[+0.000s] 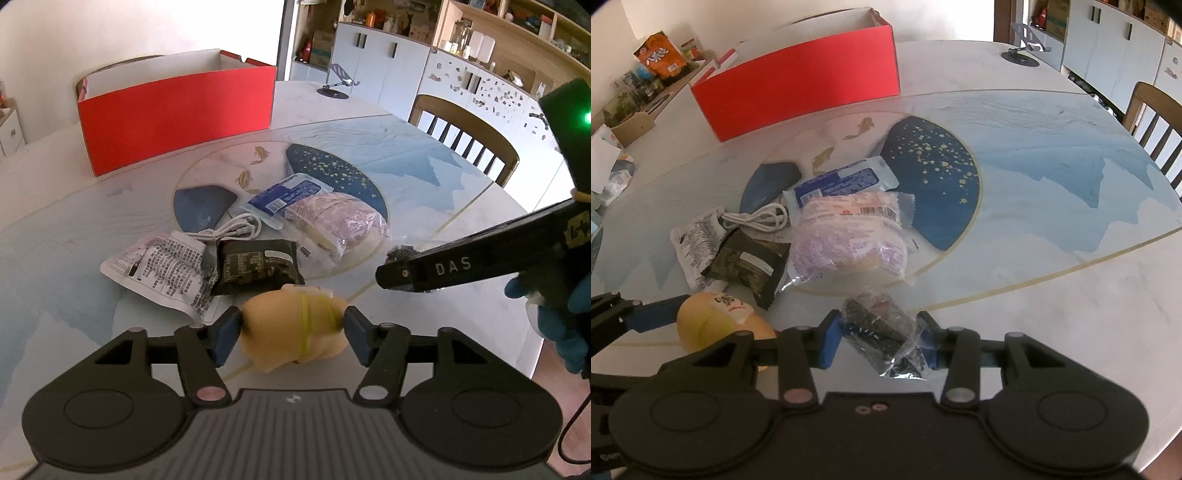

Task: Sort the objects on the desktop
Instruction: 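Lift the yellow toy and the clear bag off the table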

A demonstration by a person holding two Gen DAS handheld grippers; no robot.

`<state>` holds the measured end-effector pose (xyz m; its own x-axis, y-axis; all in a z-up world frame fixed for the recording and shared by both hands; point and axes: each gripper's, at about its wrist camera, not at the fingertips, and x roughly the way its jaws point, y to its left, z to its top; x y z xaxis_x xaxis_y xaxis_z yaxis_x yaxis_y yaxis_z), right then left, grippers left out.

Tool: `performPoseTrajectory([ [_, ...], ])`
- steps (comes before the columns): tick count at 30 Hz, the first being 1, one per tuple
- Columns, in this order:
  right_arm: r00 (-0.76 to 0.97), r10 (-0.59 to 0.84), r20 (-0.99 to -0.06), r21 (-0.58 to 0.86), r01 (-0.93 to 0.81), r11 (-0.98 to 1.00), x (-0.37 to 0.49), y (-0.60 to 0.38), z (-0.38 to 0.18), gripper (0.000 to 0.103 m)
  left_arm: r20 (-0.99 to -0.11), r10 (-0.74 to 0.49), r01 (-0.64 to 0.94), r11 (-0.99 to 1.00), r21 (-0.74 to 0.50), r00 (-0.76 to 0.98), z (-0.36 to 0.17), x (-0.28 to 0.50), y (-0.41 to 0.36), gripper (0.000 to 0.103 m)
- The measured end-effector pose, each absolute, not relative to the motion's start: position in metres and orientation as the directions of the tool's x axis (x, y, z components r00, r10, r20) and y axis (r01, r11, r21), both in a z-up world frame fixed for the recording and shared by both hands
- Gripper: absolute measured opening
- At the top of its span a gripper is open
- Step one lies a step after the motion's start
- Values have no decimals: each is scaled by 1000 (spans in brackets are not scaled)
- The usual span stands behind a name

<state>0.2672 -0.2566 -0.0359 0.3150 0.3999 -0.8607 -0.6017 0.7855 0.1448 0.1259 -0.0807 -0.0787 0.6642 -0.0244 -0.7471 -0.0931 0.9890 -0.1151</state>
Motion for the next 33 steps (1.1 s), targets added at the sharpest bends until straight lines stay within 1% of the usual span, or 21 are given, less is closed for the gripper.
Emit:
performPoseTrajectory([
  [2,315,398,-862,144,-601,786,267,-258,-36,43,-747,-31,-98,987,-128,664,-81,126,-80,74],
  [3,315,398,-862,143,-601,786,267,-258,-36,43,-747,-35,-101,986,-136,664,-82,126,-79,76],
  [4,315,397,-862,143,-600,787,267,-258,-36,44,-746,-33,-104,985,-137,665,-83,126,-80,82],
  [5,315,397,-862,144,-599,788,267,-259,-36,44,-745,-31,-105,985,-135,667,-83,126,-81,85],
  [7,316,397,-862,145,-597,789,268,-261,-35,44,-744,-31,-97,987,-128,668,-84,127,-84,85],
  [11,314,400,-861,149,-597,789,269,-262,-36,44,-751,-18,-87,991,-101,660,-89,131,-90,90],
  [16,309,403,-862,153,-599,786,271,-265,-36,44,-768,10,-100,992,-71,640,-98,139,-95,90],
  [22,302,405,-863,158,-601,784,273,-267,-36,44,-781,20,-136,987,-84,624,-104,146,-90,89],
  [24,301,405,-863,158,-601,783,274,-267,-37,44,-775,25,-138,987,-81,632,-103,145,-90,85],
  [25,301,405,-864,157,-601,783,275,-267,-37,44,-773,24,-136,987,-81,633,-102,145,-90,80],
  [33,291,413,-863,163,-614,772,276,-265,-36,43,-767,2,-119,988,-97,641,-94,141,-93,76],
])
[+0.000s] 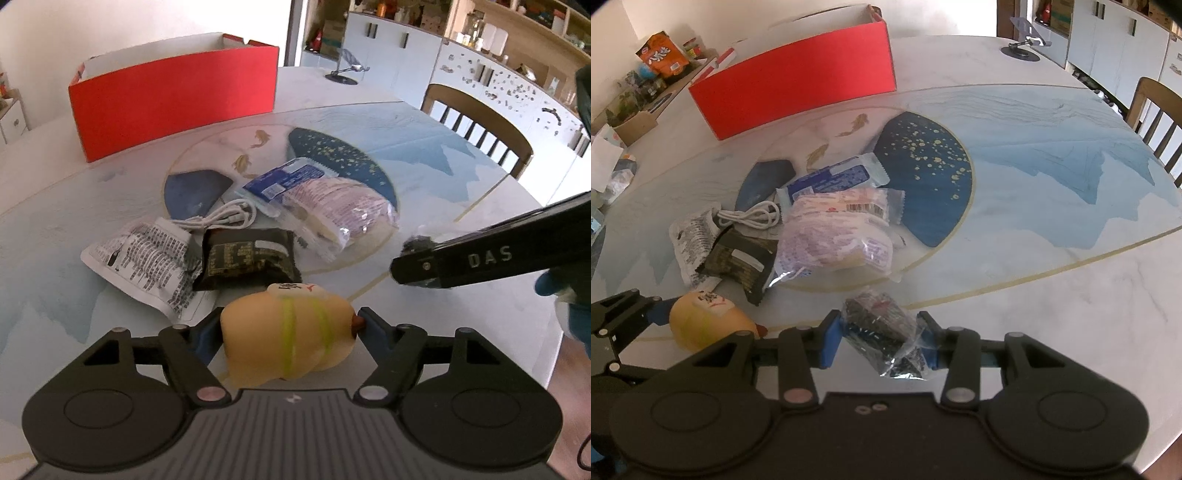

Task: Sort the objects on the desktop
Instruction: 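Lift the yellow toy and the clear bag off the table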

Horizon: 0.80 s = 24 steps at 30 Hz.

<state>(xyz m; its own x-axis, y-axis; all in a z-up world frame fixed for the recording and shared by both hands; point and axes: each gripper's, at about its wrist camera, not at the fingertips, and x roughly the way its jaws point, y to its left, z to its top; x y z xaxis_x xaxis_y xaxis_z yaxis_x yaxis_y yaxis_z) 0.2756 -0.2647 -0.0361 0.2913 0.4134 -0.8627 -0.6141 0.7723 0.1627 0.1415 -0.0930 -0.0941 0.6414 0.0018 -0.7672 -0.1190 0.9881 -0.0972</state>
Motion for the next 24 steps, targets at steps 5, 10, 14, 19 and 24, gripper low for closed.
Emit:
performPoseTrajectory([
  [5,291,426,-857,164,-630,759,273,-262,-28,43,-750,-3,-118,987,-108,661,-82,138,-91,75],
  [10,300,445,-843,159,-653,741,269,-257,-11,43,-729,10,-136,984,-115,684,-64,132,-82,75],
  [14,315,466,-827,150,-675,722,265,-253,8,43,-708,35,-148,984,-100,706,-43,126,-75,75],
  [19,326,492,-807,145,-699,700,263,-246,34,43,-677,67,-161,984,-77,733,-15,117,-65,75],
  [24,338,518,-786,137,-722,679,258,-237,59,43,-636,90,-157,986,-50,767,10,106,-55,75],
])
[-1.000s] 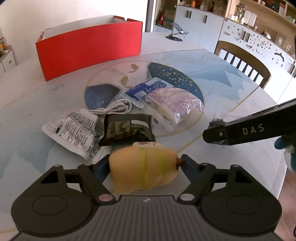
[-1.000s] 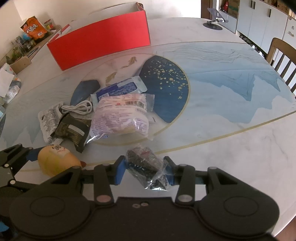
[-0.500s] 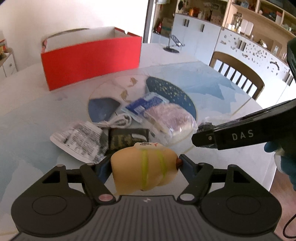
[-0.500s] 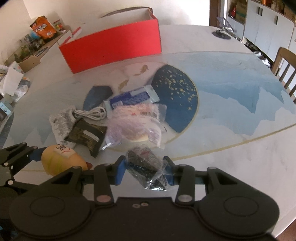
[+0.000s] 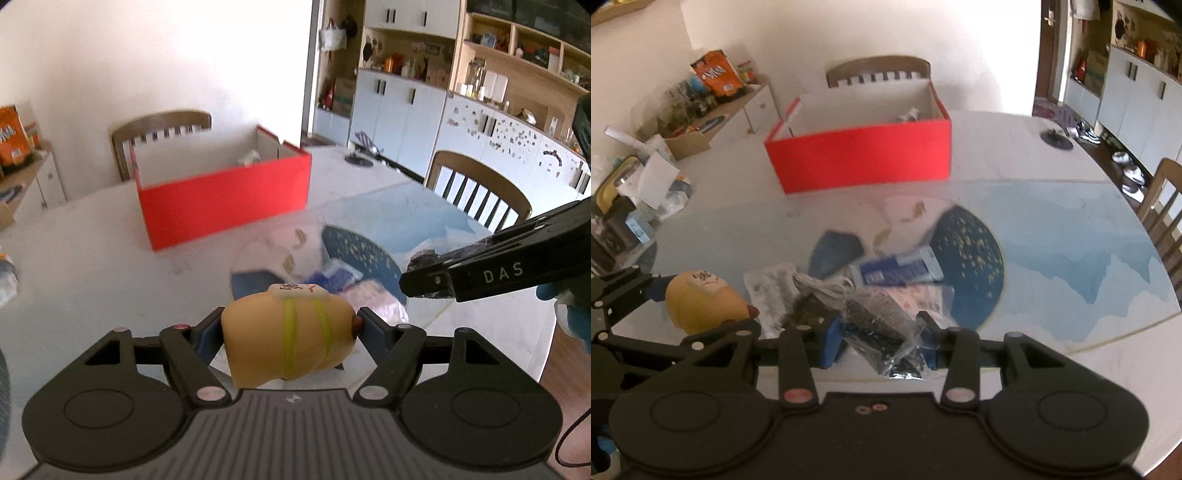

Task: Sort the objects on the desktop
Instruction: 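Lift the yellow toy and the clear bag off the table, then carry the yellow toy and the clear bag over the red box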

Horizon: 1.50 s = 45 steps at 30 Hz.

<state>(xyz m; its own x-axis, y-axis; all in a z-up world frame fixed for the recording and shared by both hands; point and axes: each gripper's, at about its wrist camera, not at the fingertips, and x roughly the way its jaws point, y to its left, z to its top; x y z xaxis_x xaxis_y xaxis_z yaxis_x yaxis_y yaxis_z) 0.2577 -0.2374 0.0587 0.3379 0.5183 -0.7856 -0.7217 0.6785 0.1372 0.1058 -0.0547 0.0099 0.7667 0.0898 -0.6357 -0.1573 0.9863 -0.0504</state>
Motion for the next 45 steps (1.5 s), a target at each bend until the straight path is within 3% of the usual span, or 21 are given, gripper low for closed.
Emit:
performPoseTrajectory([
  [12,337,574,-746,141,-763,631,247,-212,99,43,-561,145,-156,987,27,815,47,86,-39,75],
  [45,244,642,-727,100,-887,450,385,-133,134,43,-590,254,-331,943,-23,766,61,220,29,75],
])
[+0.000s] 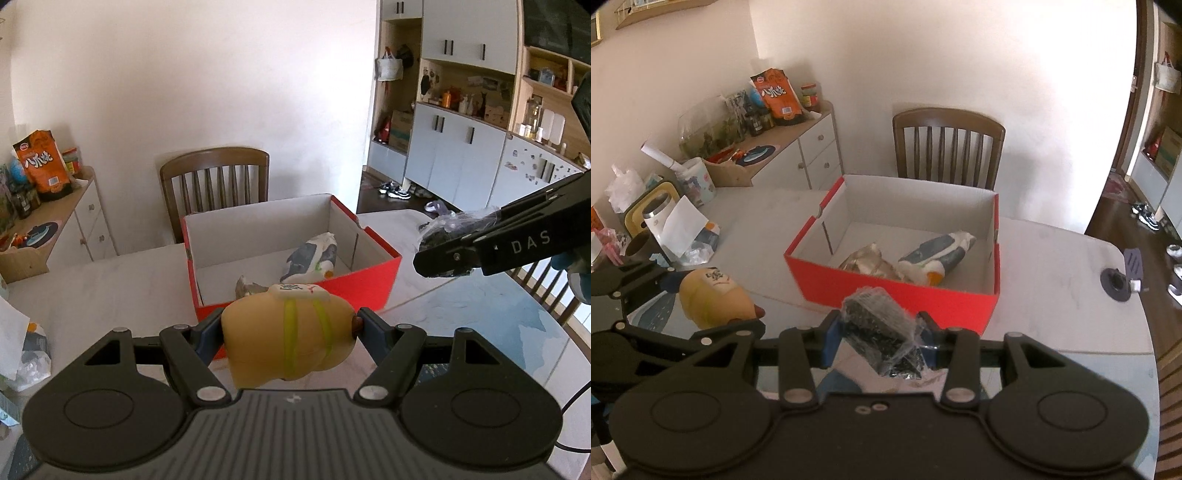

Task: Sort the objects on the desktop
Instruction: 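Carry the yellow toy and the clear bag over the red box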

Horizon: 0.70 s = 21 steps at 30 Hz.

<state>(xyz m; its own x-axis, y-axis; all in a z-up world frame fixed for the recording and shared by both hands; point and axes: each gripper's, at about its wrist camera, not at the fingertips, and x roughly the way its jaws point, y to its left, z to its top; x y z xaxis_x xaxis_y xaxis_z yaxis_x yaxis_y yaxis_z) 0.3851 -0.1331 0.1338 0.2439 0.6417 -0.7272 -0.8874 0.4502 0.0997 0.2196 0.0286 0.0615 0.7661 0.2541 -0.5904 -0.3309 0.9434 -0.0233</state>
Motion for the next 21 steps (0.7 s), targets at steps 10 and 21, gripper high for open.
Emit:
performPoseTrajectory([
  [10,220,658,-720,104,-904,416,419,-110,131,43,-608,273,-359,933,-21,745,60,252,48,75],
  [21,222,659,-718,101,-904,414,457,-91,121,43,-634,283,-384,923,-24,720,58,289,76,75],
])
